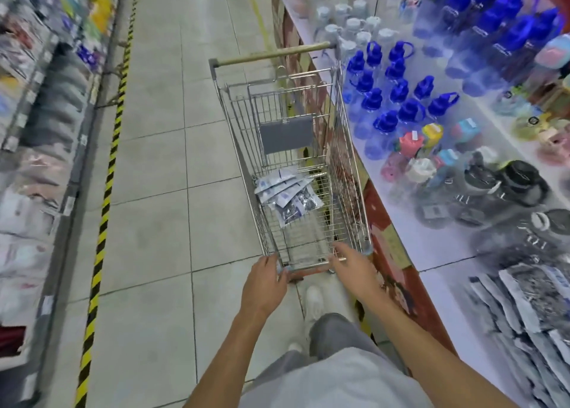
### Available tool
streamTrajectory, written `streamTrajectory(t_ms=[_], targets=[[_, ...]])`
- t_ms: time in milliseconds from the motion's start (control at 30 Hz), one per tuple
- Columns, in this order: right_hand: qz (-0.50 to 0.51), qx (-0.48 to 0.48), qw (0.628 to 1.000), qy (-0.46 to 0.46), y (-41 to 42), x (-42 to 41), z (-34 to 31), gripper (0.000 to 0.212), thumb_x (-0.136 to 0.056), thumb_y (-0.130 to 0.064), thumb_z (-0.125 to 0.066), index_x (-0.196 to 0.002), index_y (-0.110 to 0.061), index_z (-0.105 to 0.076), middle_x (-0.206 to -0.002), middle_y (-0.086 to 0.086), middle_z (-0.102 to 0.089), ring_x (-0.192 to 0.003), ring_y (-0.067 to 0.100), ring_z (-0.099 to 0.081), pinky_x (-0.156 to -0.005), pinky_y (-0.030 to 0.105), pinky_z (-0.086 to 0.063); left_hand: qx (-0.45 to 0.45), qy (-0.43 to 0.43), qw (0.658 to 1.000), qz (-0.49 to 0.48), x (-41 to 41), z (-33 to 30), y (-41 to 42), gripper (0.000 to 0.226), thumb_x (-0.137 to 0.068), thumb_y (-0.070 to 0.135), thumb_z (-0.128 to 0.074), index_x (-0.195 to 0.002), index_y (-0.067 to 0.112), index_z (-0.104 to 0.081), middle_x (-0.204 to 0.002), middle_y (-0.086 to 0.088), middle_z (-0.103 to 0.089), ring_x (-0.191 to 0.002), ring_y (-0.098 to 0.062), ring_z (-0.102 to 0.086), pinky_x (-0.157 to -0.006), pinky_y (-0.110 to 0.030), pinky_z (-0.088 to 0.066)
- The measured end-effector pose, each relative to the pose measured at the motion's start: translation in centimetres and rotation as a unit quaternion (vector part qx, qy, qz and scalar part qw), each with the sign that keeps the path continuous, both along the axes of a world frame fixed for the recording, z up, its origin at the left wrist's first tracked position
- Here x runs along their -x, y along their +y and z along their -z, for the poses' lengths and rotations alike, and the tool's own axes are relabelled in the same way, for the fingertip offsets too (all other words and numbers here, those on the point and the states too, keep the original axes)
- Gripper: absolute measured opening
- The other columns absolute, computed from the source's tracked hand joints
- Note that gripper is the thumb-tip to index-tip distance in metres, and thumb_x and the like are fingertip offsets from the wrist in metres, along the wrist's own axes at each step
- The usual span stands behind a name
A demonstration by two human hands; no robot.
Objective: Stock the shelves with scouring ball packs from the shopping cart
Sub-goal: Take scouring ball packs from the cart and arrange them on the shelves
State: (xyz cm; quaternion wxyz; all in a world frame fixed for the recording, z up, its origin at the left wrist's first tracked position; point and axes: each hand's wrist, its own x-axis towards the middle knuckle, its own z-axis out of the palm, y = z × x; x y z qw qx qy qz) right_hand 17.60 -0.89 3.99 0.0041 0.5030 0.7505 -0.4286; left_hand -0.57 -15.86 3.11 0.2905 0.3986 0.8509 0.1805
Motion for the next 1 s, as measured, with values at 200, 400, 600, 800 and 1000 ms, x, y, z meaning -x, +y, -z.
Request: streamTrajectory(t_ms=[200, 400, 600, 800, 1000], targets=[[0.104, 0.113, 0.988, 0.027, 7.4, 6.5, 4.5, 0.04, -0.106, -0.031, -0.057, -0.143, -0.019, -0.058, -0.136, 0.006, -0.066, -0.11, 0.019, -0.066, -0.096, 0.036, -0.053, 0.051, -0.001, 0.998, 0.037, 5.6, 3.0, 9.0, 0.051, -0.107, 0.034, -0.049, -0.153, 0.012, -0.045, -0.146, -0.01, -0.053, -0.133, -0.027, -0.051, -0.105, -0.035, -0.043], [0.235, 0.248, 0.939, 0.027, 13.8, 11.7, 9.5, 0.03, -0.104, -0.034, -0.06, -0.131, -0.023, -0.061, -0.128, -0.002, -0.066, -0.109, 0.032, -0.069, -0.098, 0.045, -0.058, 0.116, -0.008, 0.99, 0.076, 10.4, 7.3, 18.0, 0.051, -0.105, 0.032, -0.051, -0.152, 0.012, -0.045, -0.147, -0.013, -0.054, -0.134, -0.032, -0.052, -0.105, -0.041, -0.046], [0.339, 0.36, 0.869, 0.032, 17.8, 15.4, 16.0, 0.025, -0.104, -0.022, -0.059, -0.127, -0.013, -0.061, -0.124, 0.013, -0.065, -0.116, 0.032, -0.064, -0.097, 0.043, -0.057, 0.177, -0.024, 0.979, 0.102, 14.4, 14.4, 25.2, 0.05, -0.105, 0.03, -0.055, -0.149, 0.006, -0.048, -0.146, -0.02, -0.054, -0.129, -0.035, -0.057, -0.109, -0.049, -0.05], [0.411, 0.419, 0.809, 0.028, 19.9, 19.1, 24.1, 0.026, -0.102, -0.025, -0.063, -0.126, -0.015, -0.061, -0.125, 0.011, -0.066, -0.115, 0.028, -0.065, -0.096, 0.041, -0.058, 0.229, -0.039, 0.967, 0.104, 18.1, 23.6, 30.6, 0.054, -0.105, 0.036, -0.055, -0.147, 0.003, -0.046, -0.147, -0.023, -0.052, -0.132, -0.039, -0.055, -0.108, -0.051, -0.05], [0.47, 0.452, 0.757, 0.038, 21.8, 22.6, 31.9, 0.039, -0.099, -0.028, -0.069, -0.134, -0.012, -0.062, -0.131, 0.012, -0.065, -0.115, 0.026, -0.064, -0.08, 0.038, -0.059, 0.238, 0.001, 0.961, 0.138, 20.7, 31.4, 34.0, 0.067, -0.101, 0.038, -0.063, -0.152, 0.002, -0.037, -0.152, -0.022, -0.041, -0.137, -0.038, -0.05, -0.112, -0.046, -0.044]])
